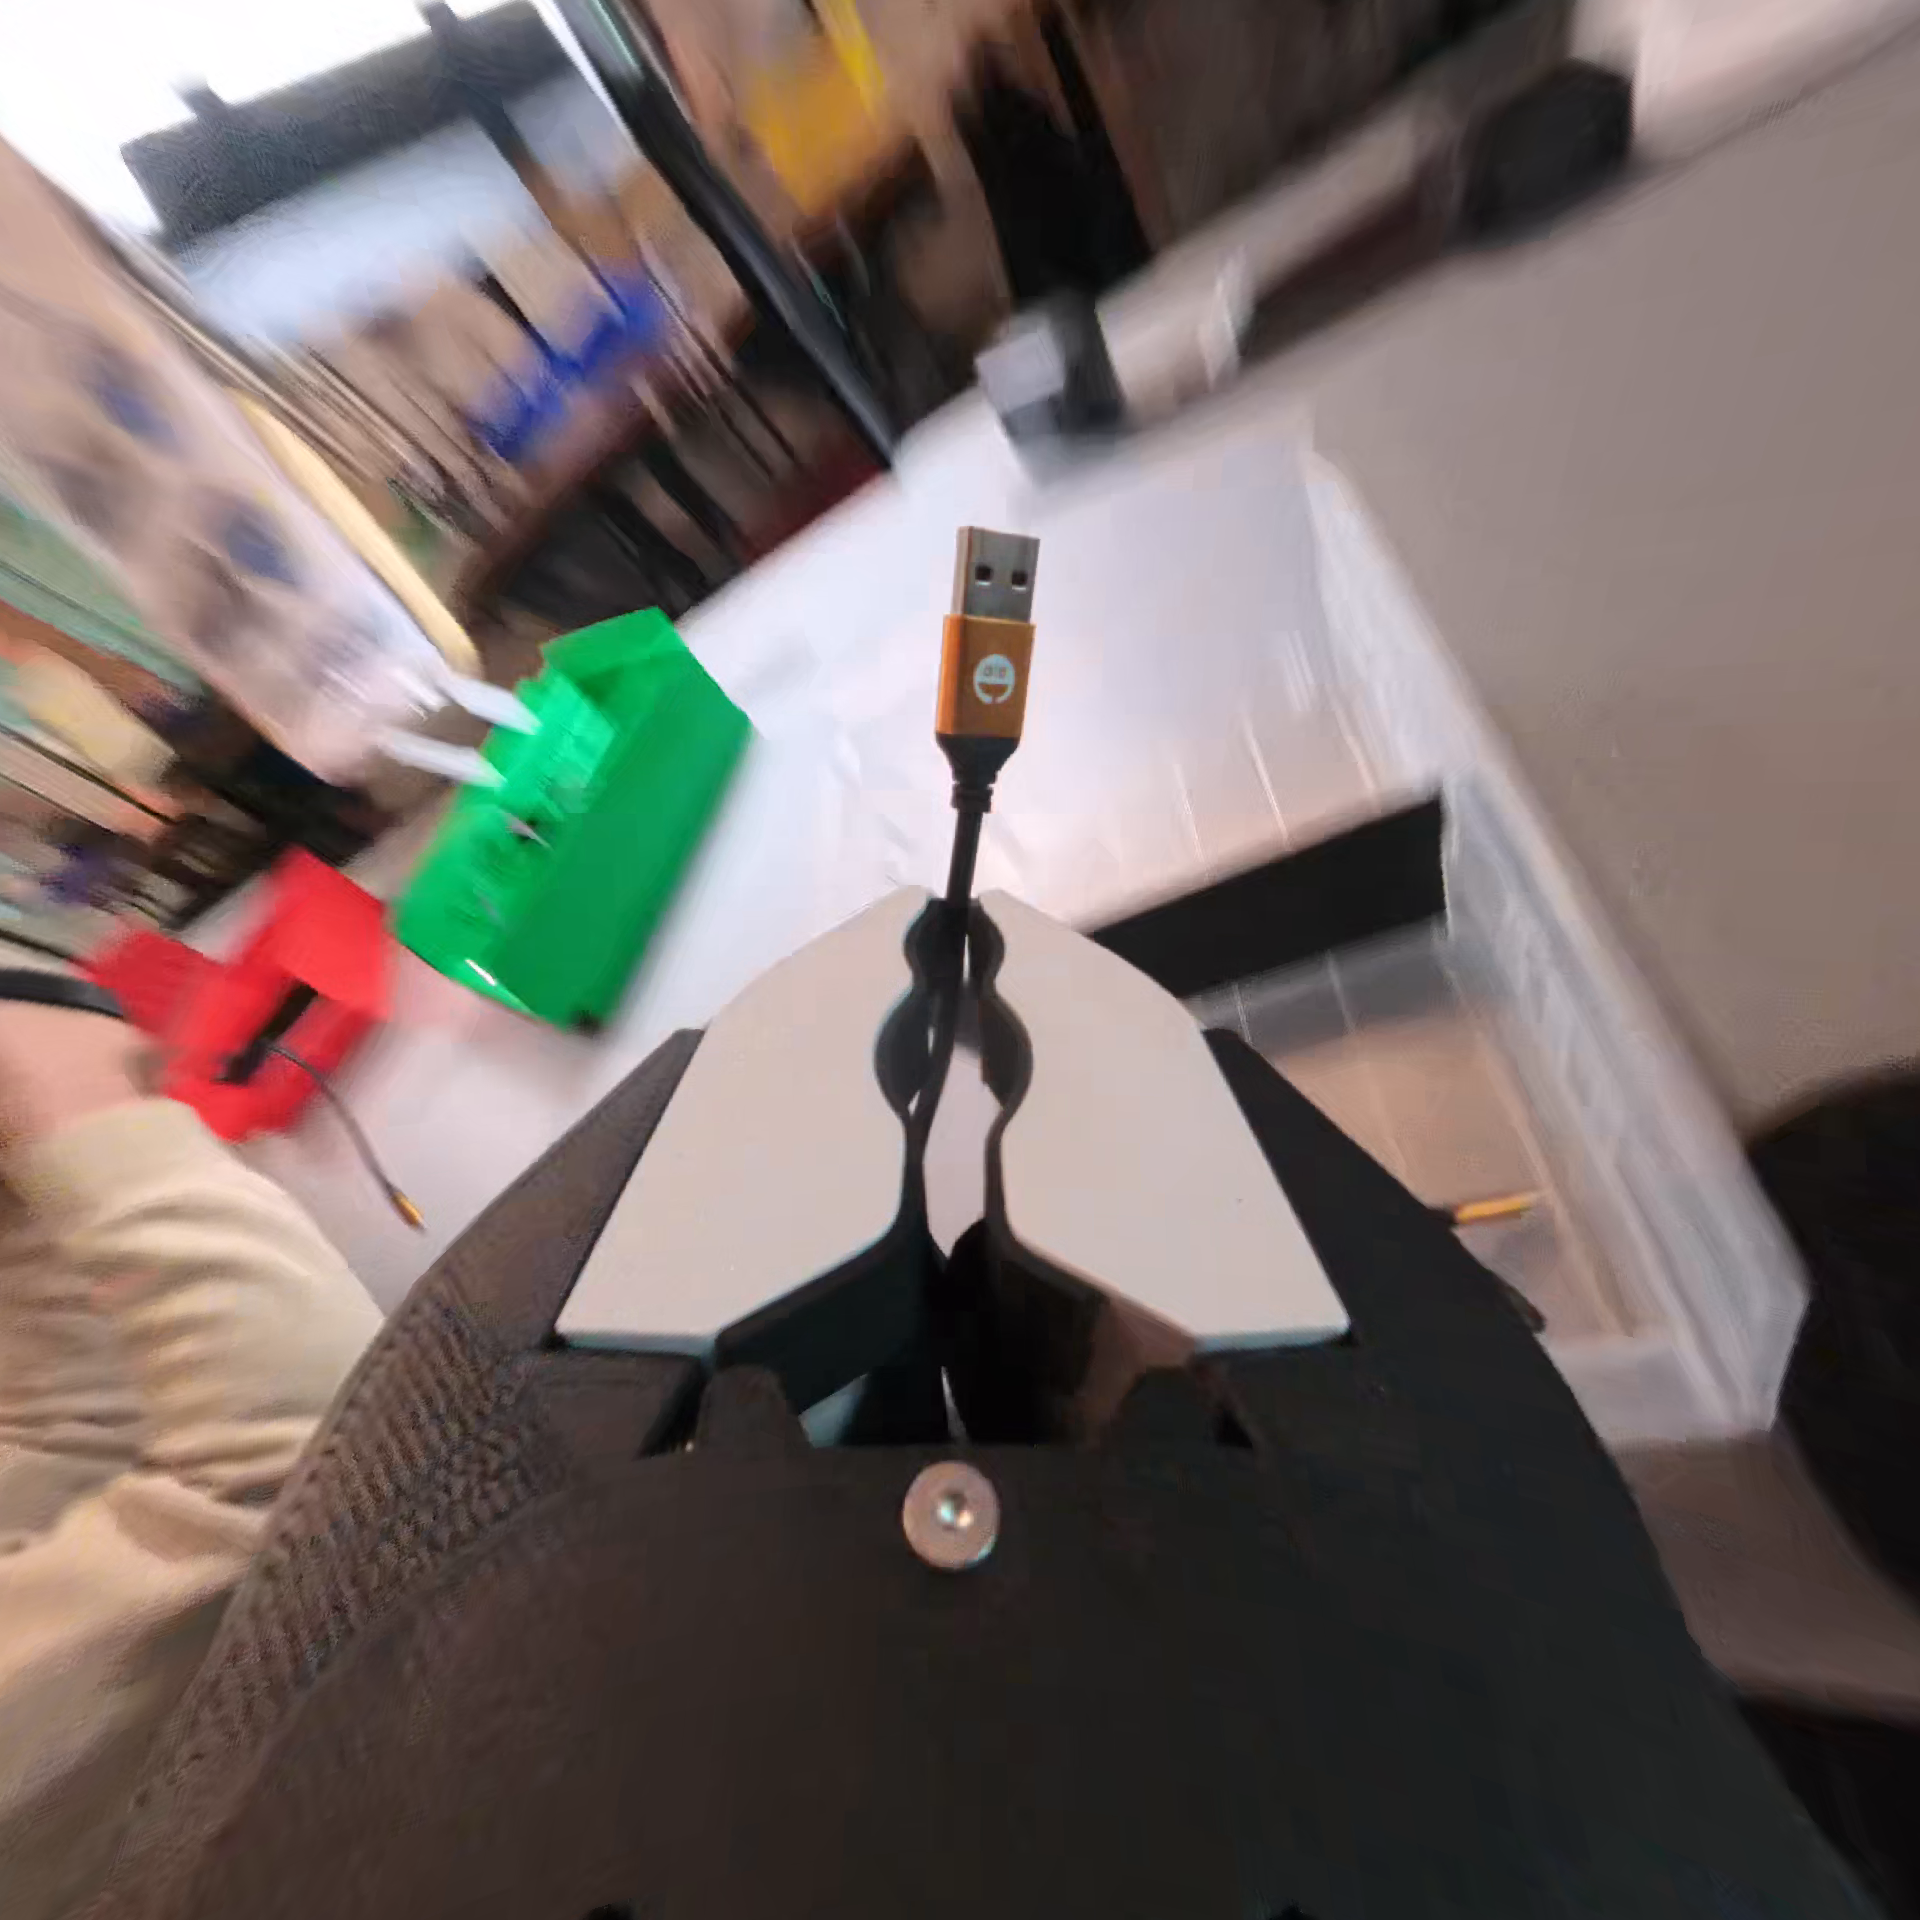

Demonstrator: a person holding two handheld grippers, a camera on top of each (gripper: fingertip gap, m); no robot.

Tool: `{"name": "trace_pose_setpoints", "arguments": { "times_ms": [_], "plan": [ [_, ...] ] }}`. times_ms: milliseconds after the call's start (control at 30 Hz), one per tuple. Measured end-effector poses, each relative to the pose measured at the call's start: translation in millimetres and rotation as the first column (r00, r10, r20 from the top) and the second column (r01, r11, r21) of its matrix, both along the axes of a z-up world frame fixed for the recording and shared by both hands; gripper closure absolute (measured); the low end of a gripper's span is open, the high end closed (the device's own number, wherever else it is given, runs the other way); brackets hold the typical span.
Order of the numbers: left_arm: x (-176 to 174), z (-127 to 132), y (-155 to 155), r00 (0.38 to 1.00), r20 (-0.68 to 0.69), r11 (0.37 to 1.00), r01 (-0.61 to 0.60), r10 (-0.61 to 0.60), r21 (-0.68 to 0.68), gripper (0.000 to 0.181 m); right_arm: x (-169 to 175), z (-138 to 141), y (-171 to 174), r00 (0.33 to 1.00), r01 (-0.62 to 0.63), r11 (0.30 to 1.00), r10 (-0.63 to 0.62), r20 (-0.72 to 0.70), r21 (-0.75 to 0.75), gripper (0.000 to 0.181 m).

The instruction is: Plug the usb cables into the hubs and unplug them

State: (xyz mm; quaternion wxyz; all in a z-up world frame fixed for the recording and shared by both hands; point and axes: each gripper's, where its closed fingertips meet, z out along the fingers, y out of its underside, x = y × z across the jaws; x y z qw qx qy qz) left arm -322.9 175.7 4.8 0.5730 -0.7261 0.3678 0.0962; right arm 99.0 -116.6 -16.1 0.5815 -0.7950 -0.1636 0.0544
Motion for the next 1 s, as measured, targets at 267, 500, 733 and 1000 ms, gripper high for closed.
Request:
{"name": "trace_pose_setpoints", "arguments": {
  "times_ms": [267,500,733,1000],
  "plan": [
    [98.6,118.0,-130.6,0.909,0.109,0.706,0.232,-0.403,0.669,0.178,-37.9,11.7,0.2,0.991,-0.131,0.988,0.134,-0.022,0.081,0.133],
    [227.2,50.9,-202.4,0.691,0.014,0.563,0.577,-0.723,0.591,0.179,-95.6,30.0,-4.4,0.938,-0.324,0.910,0.344,-0.036,0.257,0.132],
    [290.5,-18.1,-255.1,0.529,-0.064,0.446,0.769,-0.846,0.458,0.177,-120.4,19.5,0.1,0.908,-0.388,0.886,0.415,-0.061,0.253,0.133],
    [303.4,-33.1,-273.3,0.475,-0.112,0.385,0.811,-0.873,0.441,0.178,-122.7,1.8,5.2,0.925,-0.371,0.907,0.340,0.171,0.201,0.174]
  ]
}}
